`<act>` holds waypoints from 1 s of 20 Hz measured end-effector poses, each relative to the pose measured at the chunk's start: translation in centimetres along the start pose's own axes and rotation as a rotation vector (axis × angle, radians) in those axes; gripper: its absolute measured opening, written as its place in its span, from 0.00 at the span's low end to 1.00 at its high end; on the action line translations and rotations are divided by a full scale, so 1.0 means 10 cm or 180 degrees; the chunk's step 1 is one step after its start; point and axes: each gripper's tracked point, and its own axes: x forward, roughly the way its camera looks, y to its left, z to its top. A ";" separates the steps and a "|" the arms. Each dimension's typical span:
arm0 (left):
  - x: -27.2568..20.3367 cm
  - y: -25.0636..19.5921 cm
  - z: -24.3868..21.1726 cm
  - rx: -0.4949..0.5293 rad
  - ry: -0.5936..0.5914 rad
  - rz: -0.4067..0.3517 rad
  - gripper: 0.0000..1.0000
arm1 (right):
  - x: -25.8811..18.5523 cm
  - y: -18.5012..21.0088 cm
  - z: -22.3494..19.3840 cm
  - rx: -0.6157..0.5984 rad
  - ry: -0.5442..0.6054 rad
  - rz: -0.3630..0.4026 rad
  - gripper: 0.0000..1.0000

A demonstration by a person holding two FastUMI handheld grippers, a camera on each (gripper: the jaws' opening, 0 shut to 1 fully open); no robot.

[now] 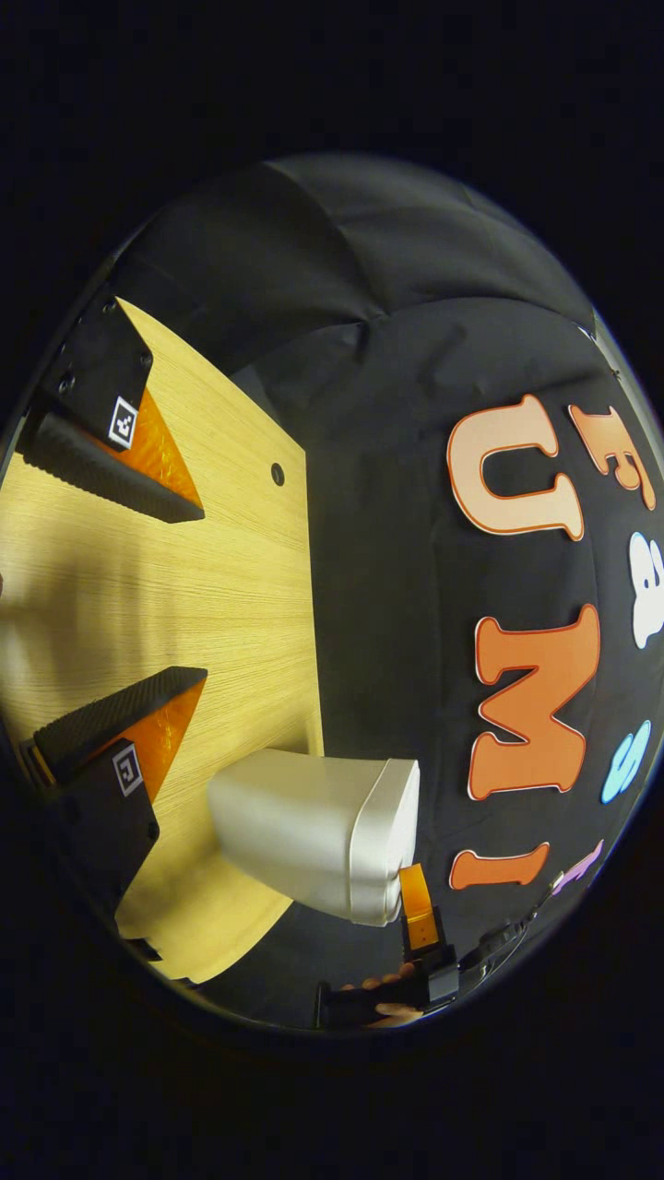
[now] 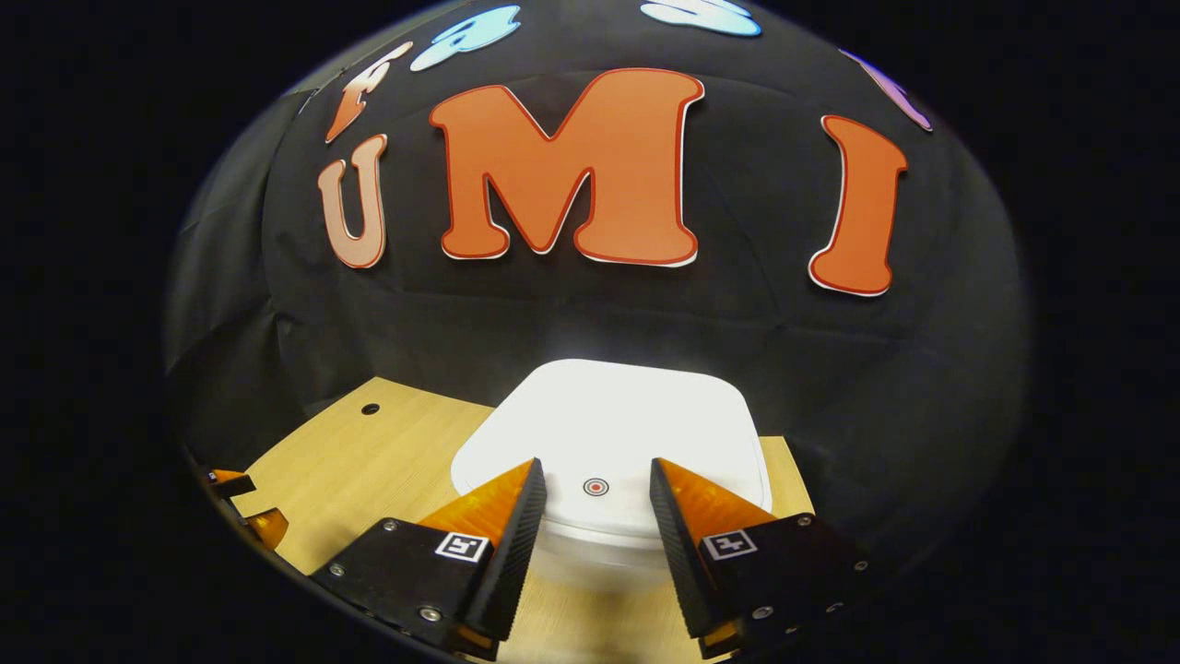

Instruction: Press the lid of the desktop garbage bin to open it, pick up the crumpled paper on the desktop and throw it into the bin, then pick up the pop can on the desktop and drop it into the bin, and finally close the garbage bin lid.

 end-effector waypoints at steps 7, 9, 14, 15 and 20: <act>0.02 -0.04 0.15 -0.0013 -0.0049 -0.0087 1.00 | 0.01 0.05 -0.05 0.0180 0.0090 -0.0065 0.52; 0.08 -0.04 0.31 -0.0001 -0.0109 -0.0116 1.00 | 0.00 0.05 -0.05 0.0165 0.0070 -0.0076 0.47; 0.07 0.02 0.63 0.0017 -0.0322 -0.0162 1.00 | -0.08 0.09 -0.02 0.0099 0.0011 -0.0146 0.46; 0.06 0.03 0.68 0.0004 -0.0362 -0.0176 1.00 | -0.12 0.11 -0.03 0.0113 0.0013 -0.0147 0.46; 0.05 0.11 1.04 -0.0017 -0.0615 -0.0227 1.00 | -0.37 0.25 0.03 0.0041 -0.0181 -0.0167 0.46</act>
